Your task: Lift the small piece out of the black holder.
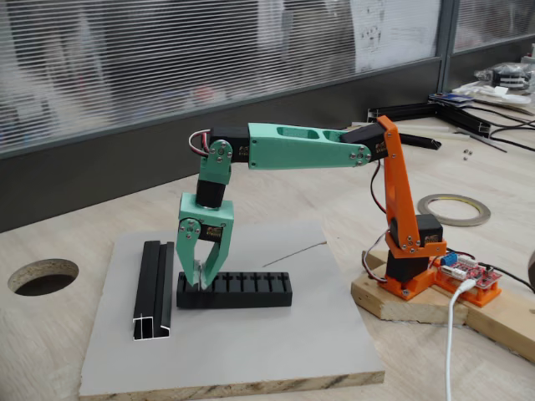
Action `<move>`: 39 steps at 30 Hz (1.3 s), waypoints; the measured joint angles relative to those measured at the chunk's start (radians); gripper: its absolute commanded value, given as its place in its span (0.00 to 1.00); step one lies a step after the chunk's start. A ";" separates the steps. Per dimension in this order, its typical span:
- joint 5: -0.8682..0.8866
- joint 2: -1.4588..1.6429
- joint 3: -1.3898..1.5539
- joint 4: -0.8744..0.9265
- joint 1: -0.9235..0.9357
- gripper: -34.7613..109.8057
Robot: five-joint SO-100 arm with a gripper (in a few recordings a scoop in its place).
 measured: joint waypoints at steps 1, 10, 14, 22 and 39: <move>0.000 0.000 0.000 0.000 0.000 0.28; 0.006 0.074 0.000 0.000 0.000 0.28; 0.006 0.084 0.000 0.000 -0.002 0.28; 0.006 0.199 0.000 0.000 0.000 0.28; 0.006 0.541 0.000 0.000 -0.002 0.28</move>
